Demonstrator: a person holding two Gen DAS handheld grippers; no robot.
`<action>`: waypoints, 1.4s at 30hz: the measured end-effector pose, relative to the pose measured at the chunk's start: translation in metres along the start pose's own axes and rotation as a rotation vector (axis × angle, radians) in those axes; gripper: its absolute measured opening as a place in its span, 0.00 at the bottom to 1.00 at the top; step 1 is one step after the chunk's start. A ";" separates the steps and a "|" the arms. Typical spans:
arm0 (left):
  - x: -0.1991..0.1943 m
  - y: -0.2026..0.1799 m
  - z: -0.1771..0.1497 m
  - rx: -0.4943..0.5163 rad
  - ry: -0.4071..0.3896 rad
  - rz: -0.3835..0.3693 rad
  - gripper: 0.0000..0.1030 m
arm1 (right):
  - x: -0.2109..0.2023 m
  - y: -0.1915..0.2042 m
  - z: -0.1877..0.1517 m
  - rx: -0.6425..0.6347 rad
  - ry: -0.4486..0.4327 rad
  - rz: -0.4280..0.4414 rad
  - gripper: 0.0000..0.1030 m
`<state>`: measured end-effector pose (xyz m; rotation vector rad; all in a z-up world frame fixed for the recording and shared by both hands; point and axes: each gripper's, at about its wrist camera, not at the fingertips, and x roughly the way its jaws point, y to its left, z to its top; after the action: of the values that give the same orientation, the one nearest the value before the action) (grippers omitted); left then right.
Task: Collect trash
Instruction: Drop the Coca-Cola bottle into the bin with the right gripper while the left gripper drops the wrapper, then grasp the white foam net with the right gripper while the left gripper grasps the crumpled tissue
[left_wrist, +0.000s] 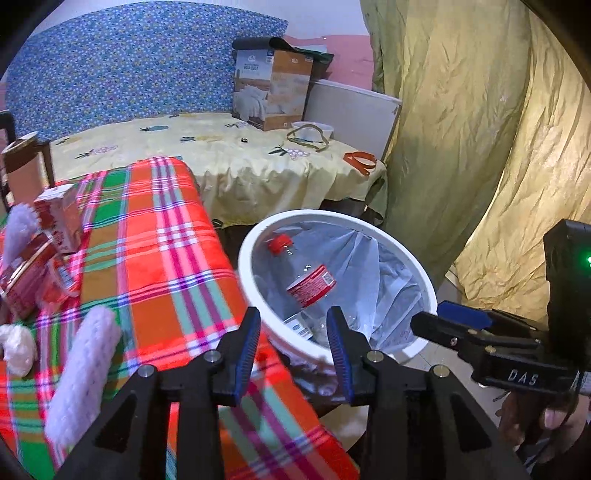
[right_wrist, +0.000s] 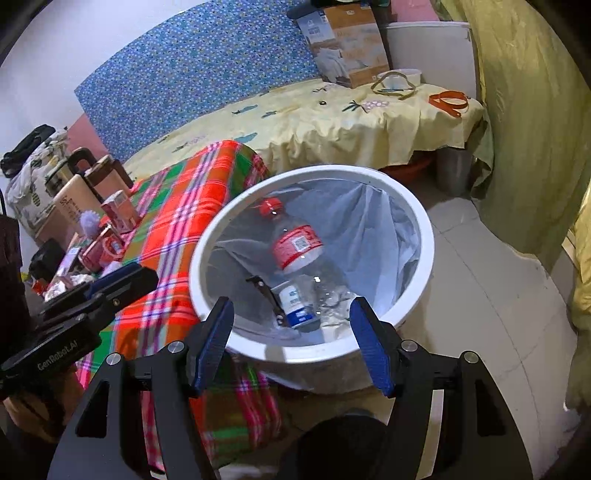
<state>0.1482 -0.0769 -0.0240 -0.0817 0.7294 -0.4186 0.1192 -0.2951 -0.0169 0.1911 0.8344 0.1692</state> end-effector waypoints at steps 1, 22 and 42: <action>-0.004 0.002 -0.002 -0.004 -0.004 0.005 0.38 | -0.002 0.002 0.000 -0.003 -0.004 0.005 0.65; -0.061 0.045 -0.043 -0.093 -0.047 0.132 0.38 | -0.014 0.064 -0.015 -0.100 -0.018 0.129 0.65; -0.083 0.103 -0.057 -0.201 -0.069 0.244 0.38 | 0.000 0.103 -0.017 -0.166 0.027 0.194 0.65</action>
<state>0.0903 0.0546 -0.0369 -0.1928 0.7021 -0.1083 0.0987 -0.1934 -0.0038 0.1131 0.8242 0.4224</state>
